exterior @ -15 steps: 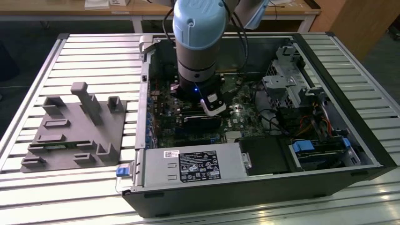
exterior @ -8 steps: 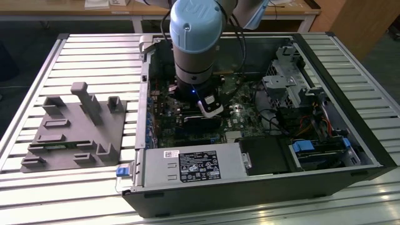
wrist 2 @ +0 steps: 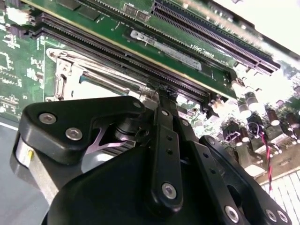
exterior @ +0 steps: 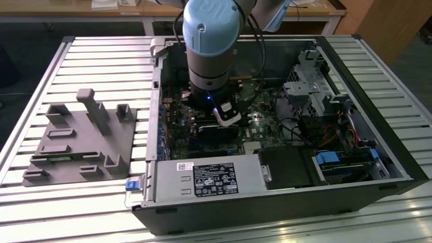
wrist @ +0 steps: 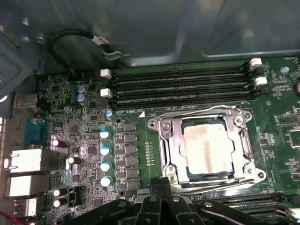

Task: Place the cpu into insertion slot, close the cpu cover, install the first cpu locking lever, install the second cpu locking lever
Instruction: 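Install the second cpu locking lever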

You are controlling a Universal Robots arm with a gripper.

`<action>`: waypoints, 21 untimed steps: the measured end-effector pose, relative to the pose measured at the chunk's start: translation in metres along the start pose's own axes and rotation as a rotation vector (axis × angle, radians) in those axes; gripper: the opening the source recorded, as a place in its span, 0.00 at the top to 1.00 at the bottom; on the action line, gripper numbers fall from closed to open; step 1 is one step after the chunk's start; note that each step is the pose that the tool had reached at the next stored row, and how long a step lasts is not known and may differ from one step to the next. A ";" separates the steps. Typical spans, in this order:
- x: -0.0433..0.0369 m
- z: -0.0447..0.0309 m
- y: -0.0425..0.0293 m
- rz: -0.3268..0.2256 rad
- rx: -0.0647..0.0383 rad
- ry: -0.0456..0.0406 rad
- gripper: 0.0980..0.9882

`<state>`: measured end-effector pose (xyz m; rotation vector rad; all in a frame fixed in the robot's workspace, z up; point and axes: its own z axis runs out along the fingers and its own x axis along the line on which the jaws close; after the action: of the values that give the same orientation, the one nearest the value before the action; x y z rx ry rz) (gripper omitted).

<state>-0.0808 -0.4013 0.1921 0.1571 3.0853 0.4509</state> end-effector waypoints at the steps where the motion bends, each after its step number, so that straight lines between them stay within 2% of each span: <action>1: 0.0000 -0.0023 0.0006 0.000 0.001 0.0002 0.99; 10: -0.0034 -0.0191 0.0059 0.000 0.002 0.0005 0.99; 13: -0.0086 -0.0224 0.0075 0.001 0.008 0.0007 0.99; 16: -0.0160 -0.0228 0.0084 0.003 0.022 0.0019 0.99; 17: -0.0211 -0.0229 0.0091 0.004 0.034 0.0028 0.99; 21: -0.0284 -0.0224 0.0106 0.004 0.065 0.0022 0.99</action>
<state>-0.0523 -0.4005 0.2168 0.1647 3.1039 0.3516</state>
